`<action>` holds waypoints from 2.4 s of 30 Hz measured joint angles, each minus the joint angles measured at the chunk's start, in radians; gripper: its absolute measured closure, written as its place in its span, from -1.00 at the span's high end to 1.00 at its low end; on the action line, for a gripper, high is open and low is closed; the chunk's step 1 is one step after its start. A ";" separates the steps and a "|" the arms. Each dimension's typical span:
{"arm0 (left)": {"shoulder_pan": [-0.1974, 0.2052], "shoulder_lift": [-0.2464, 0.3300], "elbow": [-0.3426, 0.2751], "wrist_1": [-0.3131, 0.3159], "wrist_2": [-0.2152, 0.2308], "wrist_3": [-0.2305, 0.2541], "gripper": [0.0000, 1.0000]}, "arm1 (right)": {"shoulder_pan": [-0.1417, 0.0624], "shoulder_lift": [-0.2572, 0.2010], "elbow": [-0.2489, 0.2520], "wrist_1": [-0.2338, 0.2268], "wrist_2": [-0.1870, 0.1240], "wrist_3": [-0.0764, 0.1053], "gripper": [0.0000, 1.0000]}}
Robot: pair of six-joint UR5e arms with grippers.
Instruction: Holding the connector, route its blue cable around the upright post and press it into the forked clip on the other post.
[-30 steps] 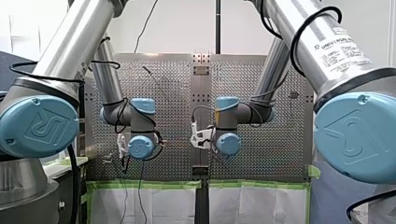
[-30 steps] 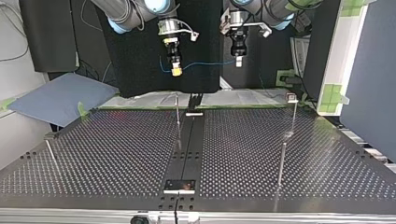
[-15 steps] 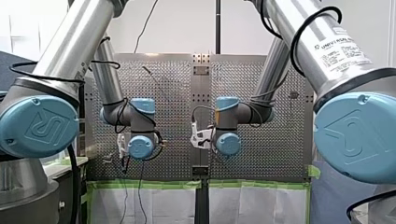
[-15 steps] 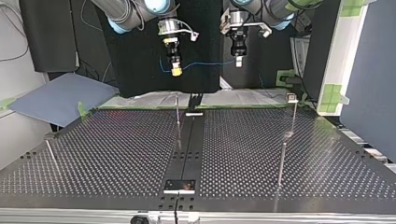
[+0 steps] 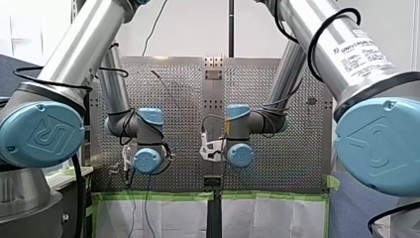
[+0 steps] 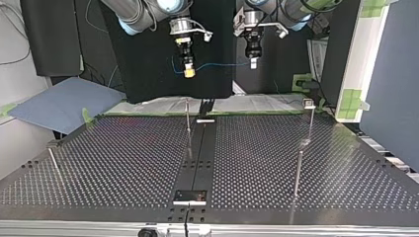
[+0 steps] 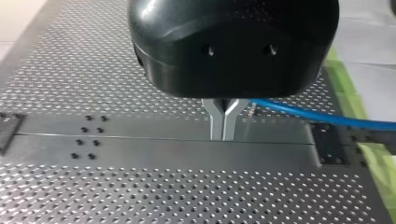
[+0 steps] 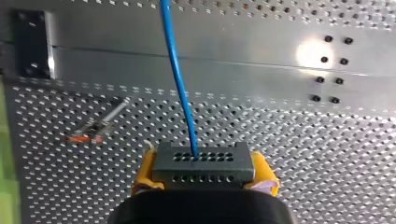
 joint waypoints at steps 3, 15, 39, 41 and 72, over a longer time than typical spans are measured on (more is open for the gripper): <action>0.000 -0.008 -0.001 0.003 0.000 0.012 -0.98 | 0.025 0.004 0.000 0.005 0.026 0.011 -1.00; 0.001 -0.010 -0.001 0.003 0.000 0.017 -0.98 | 0.046 0.005 -0.001 0.007 0.070 0.016 -1.00; 0.003 0.122 0.109 -0.108 0.019 -0.081 -0.98 | 0.047 -0.135 -0.061 0.117 0.172 0.094 -1.00; 0.005 0.142 0.122 -0.128 0.018 -0.087 -0.98 | 0.046 -0.150 -0.061 0.123 0.173 0.096 -1.00; 0.041 0.425 0.224 -0.392 -0.134 -0.149 -0.98 | -0.027 -0.420 -0.156 0.386 0.064 0.103 -1.00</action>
